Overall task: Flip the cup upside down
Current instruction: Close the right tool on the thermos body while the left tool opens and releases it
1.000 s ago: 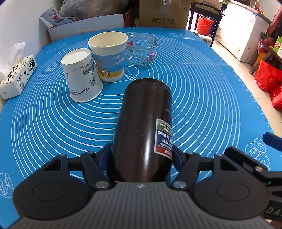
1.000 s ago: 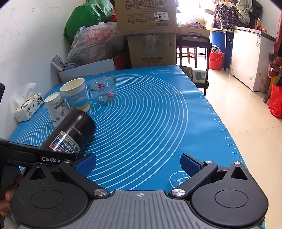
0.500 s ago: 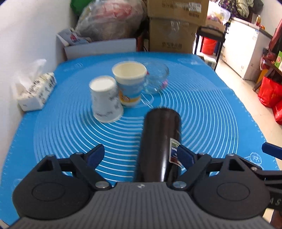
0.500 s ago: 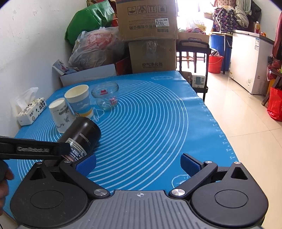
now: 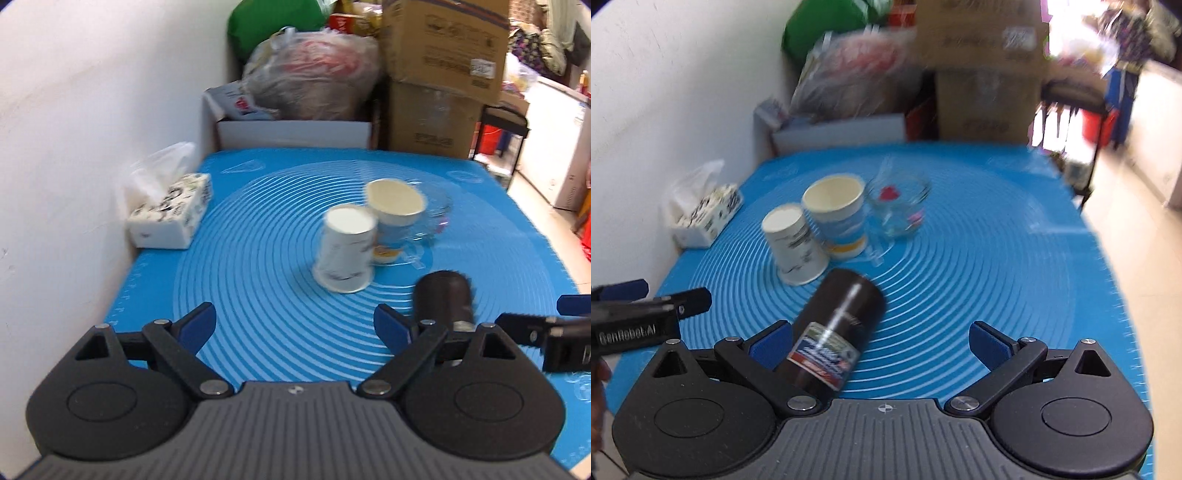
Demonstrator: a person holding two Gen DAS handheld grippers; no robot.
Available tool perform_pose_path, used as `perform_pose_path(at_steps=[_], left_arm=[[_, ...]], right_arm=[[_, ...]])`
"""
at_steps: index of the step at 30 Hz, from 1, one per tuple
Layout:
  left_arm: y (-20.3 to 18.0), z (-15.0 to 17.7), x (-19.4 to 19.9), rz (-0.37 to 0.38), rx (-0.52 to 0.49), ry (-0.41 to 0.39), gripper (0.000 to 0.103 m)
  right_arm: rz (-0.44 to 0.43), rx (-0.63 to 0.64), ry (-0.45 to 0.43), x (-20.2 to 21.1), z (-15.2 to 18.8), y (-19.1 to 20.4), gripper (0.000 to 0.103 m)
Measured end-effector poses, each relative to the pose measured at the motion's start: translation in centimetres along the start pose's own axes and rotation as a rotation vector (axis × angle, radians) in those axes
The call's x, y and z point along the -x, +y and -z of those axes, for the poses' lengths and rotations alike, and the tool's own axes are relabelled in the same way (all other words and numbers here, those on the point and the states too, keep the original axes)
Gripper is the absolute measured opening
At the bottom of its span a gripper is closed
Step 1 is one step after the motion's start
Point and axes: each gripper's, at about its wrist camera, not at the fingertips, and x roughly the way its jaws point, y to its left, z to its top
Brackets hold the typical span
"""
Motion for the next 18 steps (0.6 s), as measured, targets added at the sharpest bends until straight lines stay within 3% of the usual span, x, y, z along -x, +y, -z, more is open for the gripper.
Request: perform_pose_path(at_steps=[7,15,18], left_arm=[[3.1,1.3,-2.3,-0.031,0.044,0.033,0.092],[4.2,2.2,-4.0,-0.026,0.021,0.040,0.092],[4.3,2.2,-4.3,-0.018,0.029,0.040,0.092]], right_arm=[[0.025,-0.028,0.178,-5.9,-2.8,2.0,0.099],[0.020,-0.051,0.248,-9.6,-3.4,3.9,0.100],[-0.013,-0.077,0.284,-10.8,-3.1,4.4,0.097]])
